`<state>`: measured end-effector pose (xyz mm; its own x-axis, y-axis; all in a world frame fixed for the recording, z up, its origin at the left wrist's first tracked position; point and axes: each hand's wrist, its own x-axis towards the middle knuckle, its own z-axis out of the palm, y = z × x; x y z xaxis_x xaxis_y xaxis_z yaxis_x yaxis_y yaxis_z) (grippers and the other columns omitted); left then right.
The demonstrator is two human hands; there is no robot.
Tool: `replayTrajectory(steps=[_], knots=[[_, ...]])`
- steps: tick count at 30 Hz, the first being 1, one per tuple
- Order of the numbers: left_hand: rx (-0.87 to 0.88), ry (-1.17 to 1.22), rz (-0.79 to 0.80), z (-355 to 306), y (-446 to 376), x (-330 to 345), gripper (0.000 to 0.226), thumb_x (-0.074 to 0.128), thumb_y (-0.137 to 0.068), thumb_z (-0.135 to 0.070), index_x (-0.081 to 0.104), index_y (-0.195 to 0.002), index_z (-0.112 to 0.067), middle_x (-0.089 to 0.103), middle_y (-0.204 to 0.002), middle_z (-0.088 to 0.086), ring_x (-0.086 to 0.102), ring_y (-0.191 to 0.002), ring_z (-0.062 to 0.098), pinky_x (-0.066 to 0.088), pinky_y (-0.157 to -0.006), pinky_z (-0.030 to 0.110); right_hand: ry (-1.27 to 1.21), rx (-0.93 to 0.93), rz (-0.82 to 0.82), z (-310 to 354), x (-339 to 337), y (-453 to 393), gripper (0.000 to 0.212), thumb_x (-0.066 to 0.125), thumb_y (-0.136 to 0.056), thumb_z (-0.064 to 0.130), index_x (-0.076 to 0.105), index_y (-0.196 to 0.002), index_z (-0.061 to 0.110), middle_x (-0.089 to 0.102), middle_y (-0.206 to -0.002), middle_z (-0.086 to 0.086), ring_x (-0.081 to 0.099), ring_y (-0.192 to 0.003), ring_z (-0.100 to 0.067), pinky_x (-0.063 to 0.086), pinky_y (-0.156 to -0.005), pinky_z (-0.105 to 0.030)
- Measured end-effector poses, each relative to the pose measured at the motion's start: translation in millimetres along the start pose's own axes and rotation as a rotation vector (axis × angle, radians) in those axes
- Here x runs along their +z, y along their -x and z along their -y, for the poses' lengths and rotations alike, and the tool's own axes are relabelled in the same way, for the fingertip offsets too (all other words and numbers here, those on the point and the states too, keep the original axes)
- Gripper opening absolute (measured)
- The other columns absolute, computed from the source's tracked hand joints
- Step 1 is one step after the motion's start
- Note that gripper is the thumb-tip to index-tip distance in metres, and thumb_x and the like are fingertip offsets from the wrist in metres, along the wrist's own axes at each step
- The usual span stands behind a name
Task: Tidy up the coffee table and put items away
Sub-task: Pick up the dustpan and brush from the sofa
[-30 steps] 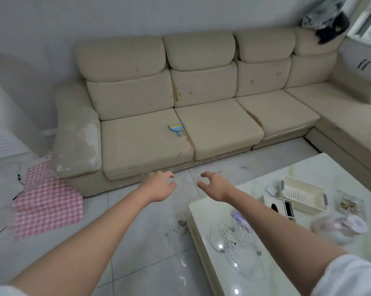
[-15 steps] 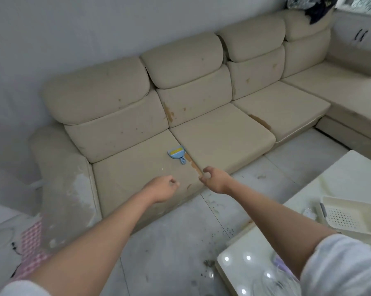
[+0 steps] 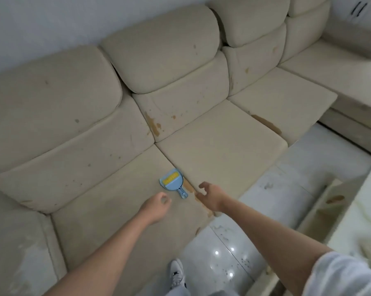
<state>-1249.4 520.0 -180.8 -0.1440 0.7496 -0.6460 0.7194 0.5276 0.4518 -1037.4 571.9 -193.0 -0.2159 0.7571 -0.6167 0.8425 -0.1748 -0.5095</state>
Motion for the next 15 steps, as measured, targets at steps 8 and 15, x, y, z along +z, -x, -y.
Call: replayTrajectory(steps=[8, 15], knots=[[-0.254, 0.37, -0.099, 30, -230, 35, 0.057, 0.065, -0.088, -0.043, 0.045, -0.135, -0.018, 0.062, -0.111, 0.009, 0.064, -0.093, 0.029, 0.057, -0.077, 0.036, -0.172, 0.089, 0.057, -37, 60, -222, 0.054, 0.049, -0.094, 0.047, 0.044, -0.14, 0.019, 0.065, -0.123, -0.009, 0.062, -0.106, -0.027, 0.046, -0.086, -0.031], [-0.361, 0.402, -0.212, 74, -374, 93, 0.022, 0.064, -0.082, -0.018, 0.071, -0.099, -0.007, 0.067, -0.075, 0.01, 0.061, -0.063, 0.026, 0.039, -0.051, 0.027, -0.285, 0.175, 0.085, -86, 125, -375, 0.027, 0.052, -0.088, 0.038, 0.058, -0.106, 0.018, 0.067, -0.09, -0.003, 0.063, -0.072, -0.02, 0.054, -0.064, -0.033]])
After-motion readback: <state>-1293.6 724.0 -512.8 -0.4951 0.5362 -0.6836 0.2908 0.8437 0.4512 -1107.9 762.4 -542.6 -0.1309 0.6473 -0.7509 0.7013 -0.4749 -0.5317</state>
